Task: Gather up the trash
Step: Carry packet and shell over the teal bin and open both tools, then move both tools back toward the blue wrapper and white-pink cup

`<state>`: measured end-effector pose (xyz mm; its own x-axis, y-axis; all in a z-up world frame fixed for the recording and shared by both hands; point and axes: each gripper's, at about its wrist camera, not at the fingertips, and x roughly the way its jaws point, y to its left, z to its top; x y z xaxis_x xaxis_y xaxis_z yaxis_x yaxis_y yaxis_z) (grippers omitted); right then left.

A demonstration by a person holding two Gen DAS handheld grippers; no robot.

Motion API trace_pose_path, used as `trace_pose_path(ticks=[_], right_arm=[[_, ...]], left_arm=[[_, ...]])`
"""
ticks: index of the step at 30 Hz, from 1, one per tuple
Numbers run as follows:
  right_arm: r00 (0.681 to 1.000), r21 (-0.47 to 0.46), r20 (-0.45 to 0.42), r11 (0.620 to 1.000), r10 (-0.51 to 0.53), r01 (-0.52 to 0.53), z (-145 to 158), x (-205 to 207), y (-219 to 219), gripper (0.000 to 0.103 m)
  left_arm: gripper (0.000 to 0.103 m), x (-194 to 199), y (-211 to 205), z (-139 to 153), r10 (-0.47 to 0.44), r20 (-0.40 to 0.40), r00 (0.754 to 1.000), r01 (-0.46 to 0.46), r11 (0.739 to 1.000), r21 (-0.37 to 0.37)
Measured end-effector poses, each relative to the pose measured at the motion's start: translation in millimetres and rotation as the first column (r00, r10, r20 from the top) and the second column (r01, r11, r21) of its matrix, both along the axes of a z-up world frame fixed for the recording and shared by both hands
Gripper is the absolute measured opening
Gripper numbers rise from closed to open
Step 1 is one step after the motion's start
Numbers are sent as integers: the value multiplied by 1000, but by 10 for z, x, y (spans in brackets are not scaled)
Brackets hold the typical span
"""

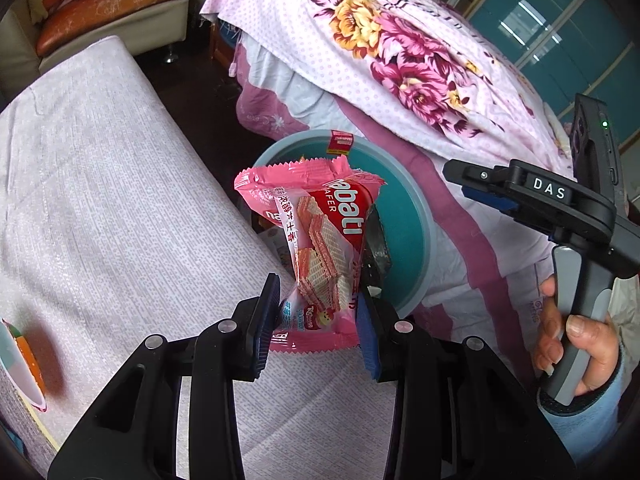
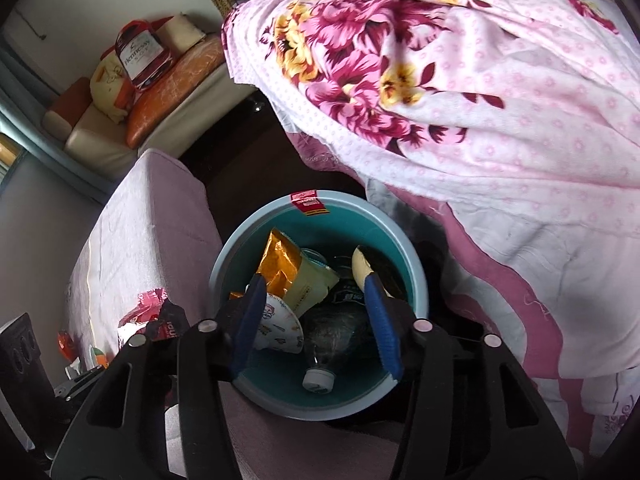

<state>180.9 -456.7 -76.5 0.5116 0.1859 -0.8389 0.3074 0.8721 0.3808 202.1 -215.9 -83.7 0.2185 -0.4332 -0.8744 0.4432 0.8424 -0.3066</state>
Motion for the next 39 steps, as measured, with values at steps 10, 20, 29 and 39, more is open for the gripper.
trace_pose_path(ticks=[10, 20, 29, 39], right_arm=[[999, 5, 1, 999, -32, 32, 57, -73, -124, 66], [998, -19, 16, 998, -53, 54, 224, -170, -155, 73], [999, -17, 3, 999, -39, 39, 332, -211, -14, 74], [1000, -41, -5, 999, 24, -24, 489, -272, 364, 77]], left_arm=[[37, -22, -302, 18, -60, 15, 998, 60, 998, 4], [79, -63, -337, 143, -40, 58, 997, 41, 999, -5], [90, -100, -25, 193, 22, 52, 998, -20, 999, -24], [90, -227, 368, 259, 82, 44, 996, -80, 996, -50]])
